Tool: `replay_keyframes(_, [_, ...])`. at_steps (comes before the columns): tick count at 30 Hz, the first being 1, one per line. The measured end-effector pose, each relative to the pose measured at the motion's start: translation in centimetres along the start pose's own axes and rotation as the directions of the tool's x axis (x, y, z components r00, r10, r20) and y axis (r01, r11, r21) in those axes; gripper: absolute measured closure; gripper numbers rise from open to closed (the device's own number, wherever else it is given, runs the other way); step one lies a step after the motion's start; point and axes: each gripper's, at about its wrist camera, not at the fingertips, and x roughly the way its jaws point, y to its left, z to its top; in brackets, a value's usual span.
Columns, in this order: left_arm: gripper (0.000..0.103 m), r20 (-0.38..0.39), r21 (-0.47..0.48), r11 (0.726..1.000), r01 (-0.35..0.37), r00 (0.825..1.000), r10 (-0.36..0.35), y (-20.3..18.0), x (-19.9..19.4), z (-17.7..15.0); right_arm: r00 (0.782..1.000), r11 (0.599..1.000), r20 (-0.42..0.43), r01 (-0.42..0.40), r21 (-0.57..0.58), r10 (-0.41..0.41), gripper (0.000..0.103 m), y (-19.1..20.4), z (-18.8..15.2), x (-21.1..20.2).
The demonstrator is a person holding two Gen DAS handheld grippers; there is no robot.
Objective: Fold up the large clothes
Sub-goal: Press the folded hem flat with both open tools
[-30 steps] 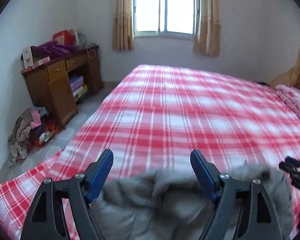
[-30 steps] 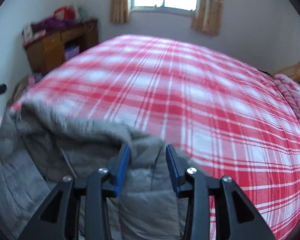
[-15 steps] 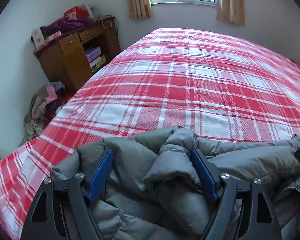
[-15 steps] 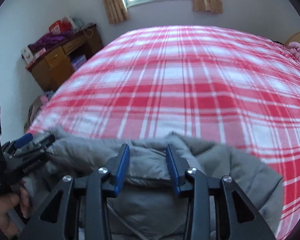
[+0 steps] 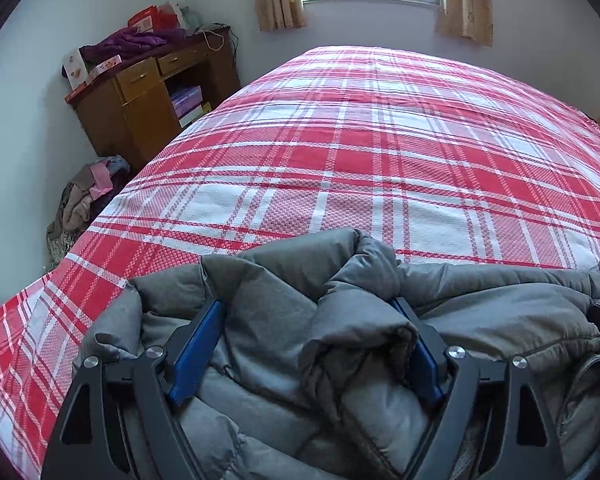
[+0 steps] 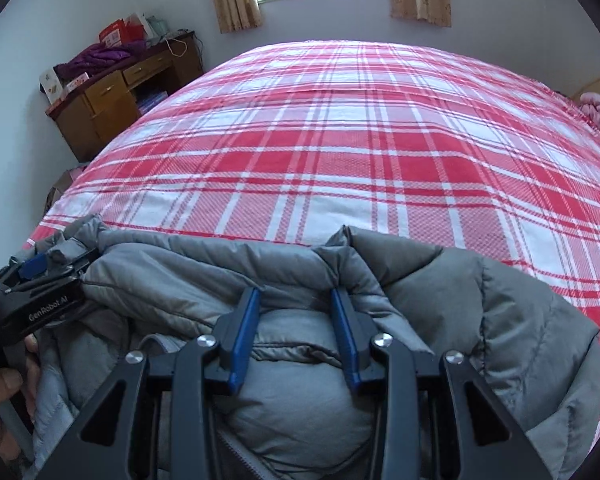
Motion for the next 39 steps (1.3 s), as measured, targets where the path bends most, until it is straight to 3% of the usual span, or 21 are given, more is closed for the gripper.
replay_keyframes(20, [0.017,-0.012,0.010,1.000,-0.028,1.000,0.028,-0.2,-1.0,1.0,0.998,0.997,-0.003,0.065,-0.046,-0.065,0.064,0.8,-0.3,0.6])
replay_keyframes(23, [0.018,0.052,-0.063,0.996,0.068,0.997,-0.065,0.9,-4.7,2.4,0.999,0.999,-0.003,0.043,-0.028,-0.043,0.058,0.7,0.5,-1.4])
replay_keyframes(24, [0.018,0.076,-0.076,0.990,0.119,0.991,-0.113,0.8,-5.9,2.8,0.999,1.000,0.029,0.023,-0.013,-0.022,0.053,0.5,0.7,-2.4])
replay_keyframes(26, [0.018,0.098,-0.086,0.970,0.227,0.971,-0.219,-0.2,-7.3,3.5,0.992,0.999,0.115,0.047,-0.015,-0.045,0.052,0.3,1.1,-5.1])
replay_keyframes(28, [0.018,0.082,-0.048,0.956,0.290,0.955,-0.286,-2.6,-7.3,3.2,0.988,0.997,0.137,0.071,0.013,-0.072,0.052,-0.3,1.3,-5.8])
replay_keyframes(29, [0.018,0.069,-0.027,0.955,0.294,0.954,-0.291,-3.5,-6.9,3.0,0.989,0.997,0.130,0.073,0.032,-0.076,0.052,-0.6,1.2,-5.6])
replay_keyframes(31, [0.018,0.015,0.020,0.973,0.230,0.973,-0.230,-5.7,-4.5,1.7,0.994,0.996,0.087,0.069,0.058,-0.074,0.052,-1.1,0.5,-4.3])
replay_keyframes(33, [0.018,-0.035,0.017,0.979,0.203,0.979,-0.202,-6.1,-2.3,0.7,0.997,0.997,0.052,0.058,0.045,-0.061,0.052,-1.2,-0.6,-2.9])
replay_keyframes(39, [0.017,-0.011,0.004,0.978,0.207,0.978,-0.207,-6.2,-1.1,-0.4,0.999,0.999,0.026,0.017,0.050,-0.018,0.051,-1.8,-1.3,-1.5])
